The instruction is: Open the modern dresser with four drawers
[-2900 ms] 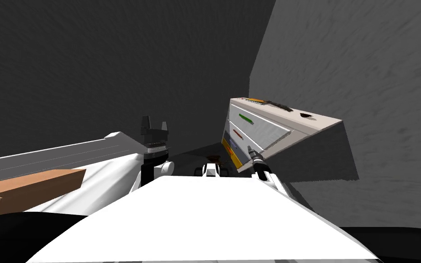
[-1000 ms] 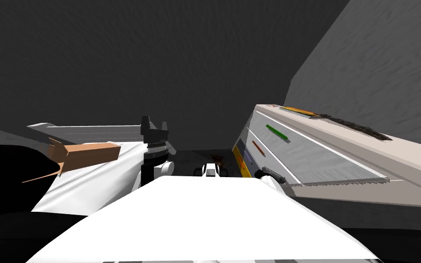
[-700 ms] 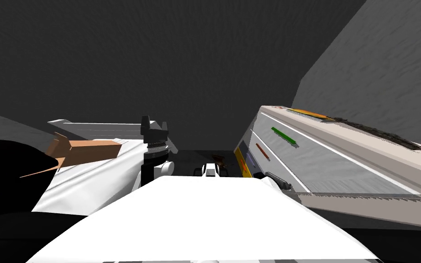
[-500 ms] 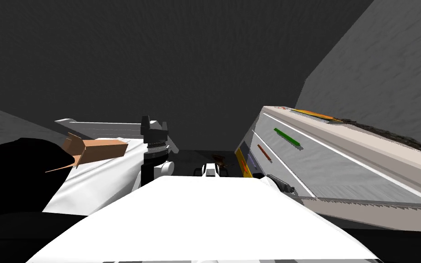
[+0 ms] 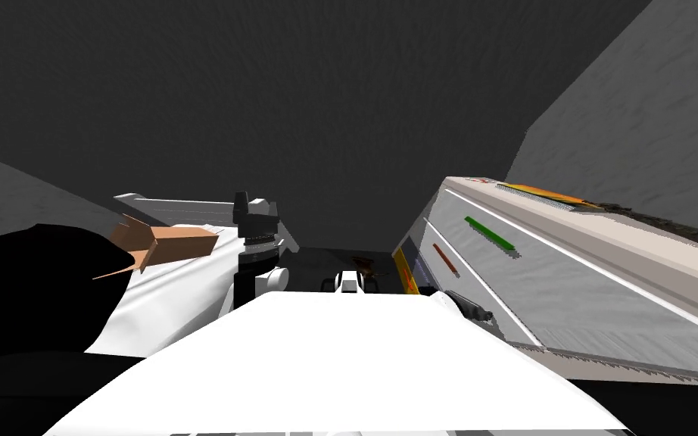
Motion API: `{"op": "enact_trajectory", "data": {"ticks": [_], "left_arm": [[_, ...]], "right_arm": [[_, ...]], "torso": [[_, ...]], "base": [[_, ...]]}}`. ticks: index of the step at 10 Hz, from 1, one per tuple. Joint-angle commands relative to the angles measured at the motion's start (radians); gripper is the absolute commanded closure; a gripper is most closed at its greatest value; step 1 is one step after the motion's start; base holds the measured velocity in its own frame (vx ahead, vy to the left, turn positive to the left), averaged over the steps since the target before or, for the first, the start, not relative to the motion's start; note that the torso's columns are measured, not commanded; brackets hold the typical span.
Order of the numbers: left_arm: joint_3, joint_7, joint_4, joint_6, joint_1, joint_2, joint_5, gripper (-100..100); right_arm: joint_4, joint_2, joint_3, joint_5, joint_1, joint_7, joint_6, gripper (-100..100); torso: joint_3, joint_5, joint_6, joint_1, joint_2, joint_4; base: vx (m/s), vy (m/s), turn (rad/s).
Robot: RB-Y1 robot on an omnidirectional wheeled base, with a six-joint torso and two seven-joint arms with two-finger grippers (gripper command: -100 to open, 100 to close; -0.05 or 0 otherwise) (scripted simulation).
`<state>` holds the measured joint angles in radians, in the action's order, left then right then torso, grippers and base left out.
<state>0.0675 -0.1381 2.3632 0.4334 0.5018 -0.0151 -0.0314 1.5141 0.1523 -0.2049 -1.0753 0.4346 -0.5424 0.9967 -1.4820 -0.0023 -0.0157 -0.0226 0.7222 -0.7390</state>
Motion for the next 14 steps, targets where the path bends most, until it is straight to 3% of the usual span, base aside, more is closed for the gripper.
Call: {"op": "enact_trajectory", "data": {"ticks": [1,4,8,10,12,13,14], "left_arm": [[0.000,0.000,0.000,0.000,0.000,0.000,0.000,0],[0.000,0.000,0.000,0.000,0.000,0.000,0.000,0],[0.000,0.000,0.000,0.000,0.000,0.000,0.000,0],[0.000,0.000,0.000,0.000,0.000,0.000,0.000,0],[0.000,0.000,0.000,0.000,0.000,0.000,0.000,0],[0.000,0.000,0.000,0.000,0.000,0.000,0.000,0],[0.000,0.000,0.000,0.000,0.000,0.000,0.000,0]], "right_arm": [[-0.057,0.006,-0.007,-0.073,-0.051,-0.046,0.087,-100],[-0.104,0.001,-0.011,-0.129,-0.074,-0.070,0.174,-100],[-0.172,0.001,-0.014,-0.207,-0.111,-0.105,0.286,-100],[-0.191,0.003,-0.015,-0.230,-0.122,-0.115,0.318,-100],[-0.187,0.001,-0.013,-0.226,-0.117,-0.109,0.310,-100],[-0.187,0.001,-0.013,-0.226,-0.117,-0.109,0.310,100],[-0.171,-0.011,-0.010,-0.232,-0.119,-0.123,0.323,100]], "torso": [[0.000,0.001,0.000,0.003,0.001,0.000],[0.005,0.003,0.015,0.022,0.015,0.001],[0.006,0.003,0.016,0.023,0.016,0.001],[0.005,0.002,0.016,0.023,0.015,0.001],[0.007,0.002,0.016,0.022,0.017,0.001],[0.007,0.002,0.016,0.022,0.017,0.001],[0.007,0.002,0.016,0.023,0.017,0.001]], "base": [[0.078,-0.014,0.307],[0.077,-0.015,0.160],[0.033,0.012,0.172],[0.038,0.013,0.071],[0.004,0.001,0.005],[0.000,0.000,0.000],[0.018,0.113,0.018]]}}
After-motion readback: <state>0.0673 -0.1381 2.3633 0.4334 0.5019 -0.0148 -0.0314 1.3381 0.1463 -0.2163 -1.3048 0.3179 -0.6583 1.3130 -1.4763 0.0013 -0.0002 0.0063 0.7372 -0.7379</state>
